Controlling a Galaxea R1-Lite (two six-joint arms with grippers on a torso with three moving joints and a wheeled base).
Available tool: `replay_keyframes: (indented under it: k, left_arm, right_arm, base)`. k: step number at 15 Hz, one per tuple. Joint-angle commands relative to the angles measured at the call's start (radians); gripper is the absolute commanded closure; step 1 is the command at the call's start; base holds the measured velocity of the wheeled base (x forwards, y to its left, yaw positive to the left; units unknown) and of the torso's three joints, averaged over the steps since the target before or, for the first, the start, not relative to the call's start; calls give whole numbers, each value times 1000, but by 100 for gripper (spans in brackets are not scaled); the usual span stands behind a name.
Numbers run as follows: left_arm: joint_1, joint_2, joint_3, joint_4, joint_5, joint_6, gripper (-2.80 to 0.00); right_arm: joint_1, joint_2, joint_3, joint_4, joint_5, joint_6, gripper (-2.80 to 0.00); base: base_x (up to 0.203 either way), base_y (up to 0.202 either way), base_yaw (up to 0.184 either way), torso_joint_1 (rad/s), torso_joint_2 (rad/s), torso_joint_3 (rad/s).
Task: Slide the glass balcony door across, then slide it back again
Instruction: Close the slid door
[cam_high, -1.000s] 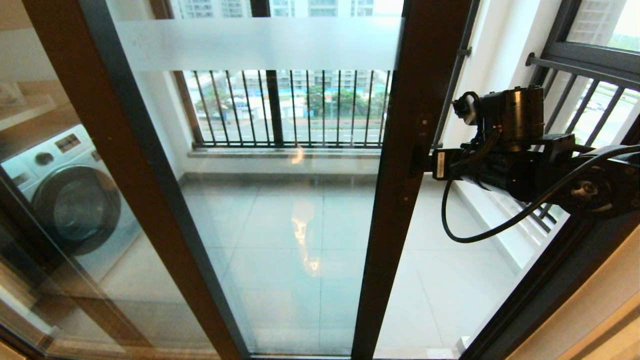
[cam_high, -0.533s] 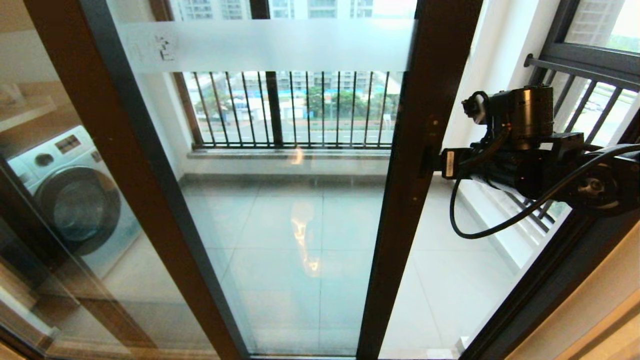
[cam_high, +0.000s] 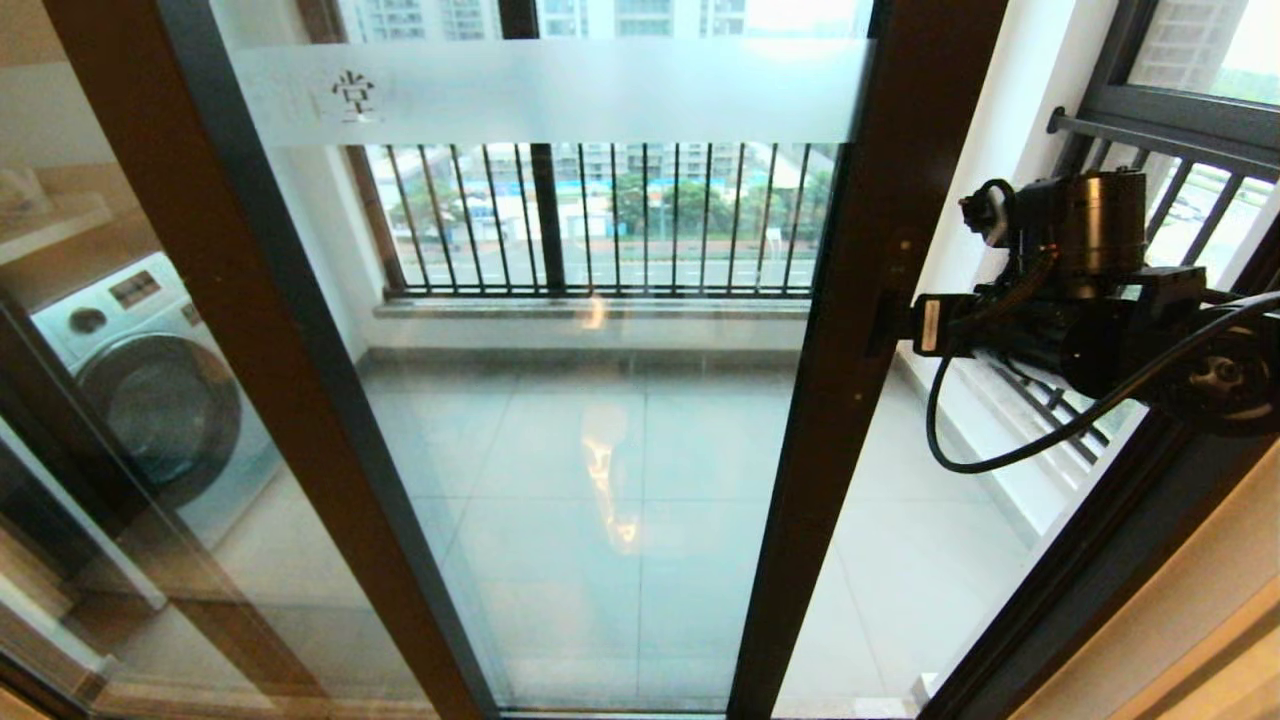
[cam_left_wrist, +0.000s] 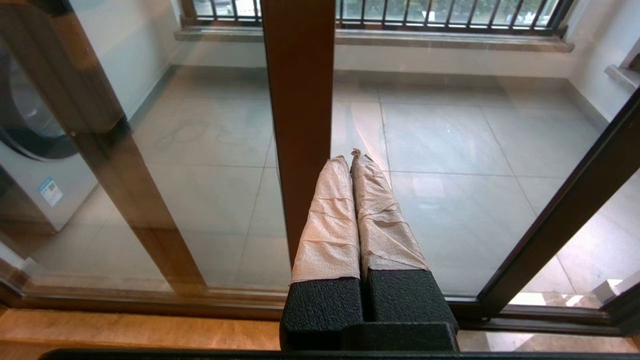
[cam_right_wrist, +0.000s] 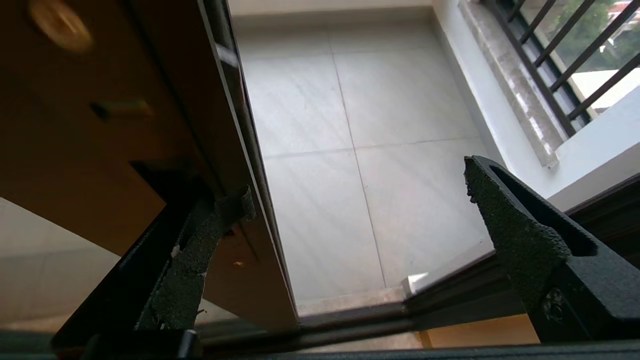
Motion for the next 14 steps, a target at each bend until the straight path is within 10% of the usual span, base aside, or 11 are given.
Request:
replay_keyframes:
  k: [1, 14]
  left_arm:
    - [0, 1, 0, 0, 1, 0, 0]
    - [0, 1, 0, 0, 1, 0, 0]
  right_arm:
    - [9, -39, 16, 3, 9, 1, -280]
    - [68, -174, 269, -132, 3, 10, -280]
  base:
    - [0, 0, 0, 0, 0, 0]
    - [0, 0, 0, 0, 0, 0]
